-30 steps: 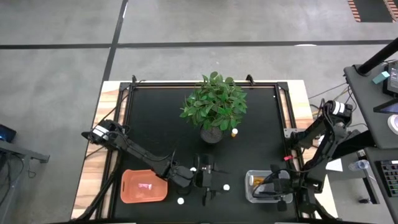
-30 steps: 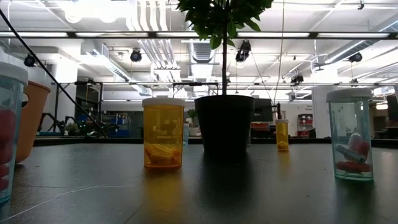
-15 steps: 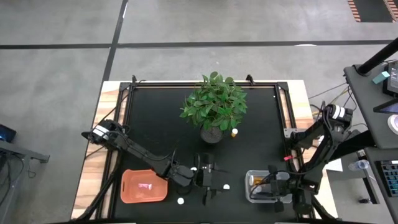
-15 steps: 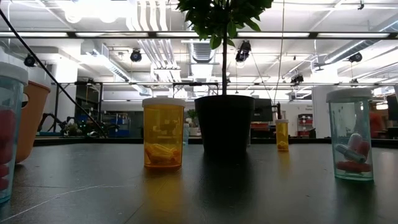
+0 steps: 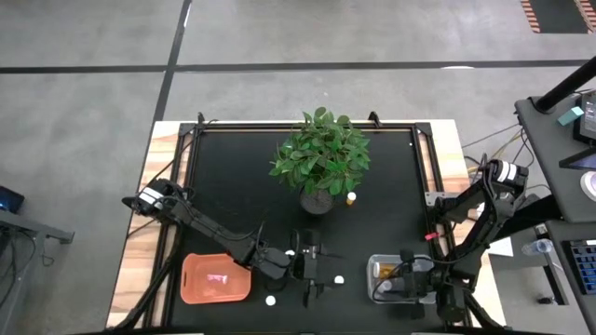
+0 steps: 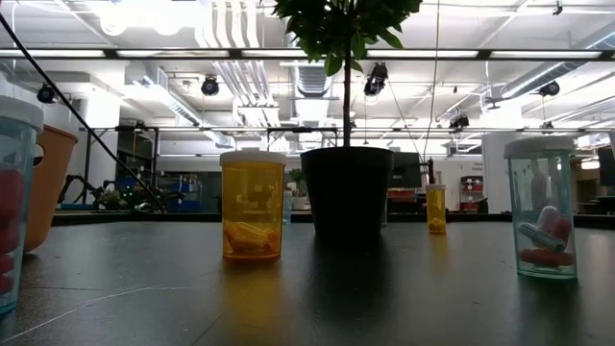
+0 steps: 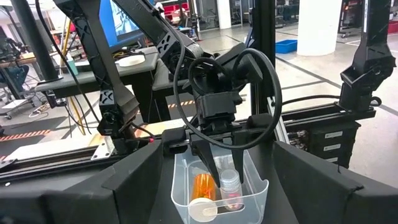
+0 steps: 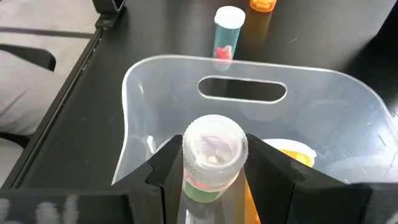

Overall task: Pick and place medicine bottles into bin by pill shape (circle, oval)
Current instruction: Put the transparent capsule bottle into the transparent bin, then put the orange capsule bottle into the transparent bin

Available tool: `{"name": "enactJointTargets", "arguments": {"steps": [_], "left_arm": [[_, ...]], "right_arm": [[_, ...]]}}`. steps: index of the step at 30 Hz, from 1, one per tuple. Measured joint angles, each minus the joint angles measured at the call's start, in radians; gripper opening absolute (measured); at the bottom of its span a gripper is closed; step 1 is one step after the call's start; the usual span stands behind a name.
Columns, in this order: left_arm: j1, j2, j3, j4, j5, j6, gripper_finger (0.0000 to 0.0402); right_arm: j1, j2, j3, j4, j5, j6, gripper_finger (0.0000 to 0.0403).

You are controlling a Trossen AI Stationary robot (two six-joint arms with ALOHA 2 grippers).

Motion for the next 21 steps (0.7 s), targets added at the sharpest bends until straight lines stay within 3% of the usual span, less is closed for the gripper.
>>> {"name": "enactJointTargets", "arguments": {"steps": [5,15,21], "left_arm": [[0.001,0.000,0.000,0.000,0.000,0.000,0.0283],[0.002,0.000,0.000,0.000,0.000,0.000,0.0283],[0.002,0.000,0.000,-0.002,0.000,-0.004,0.0283]], "right_arm": [[-0.003,0.000,0.000,-0.007,-0.003,0.003,0.0146],[-0.018,0.000,0.000,-0.007,-0.003,0.020,0.0208],[-0.018,-0.025,0.014,-0.010,-0.016,0.012,0.0222]]}}
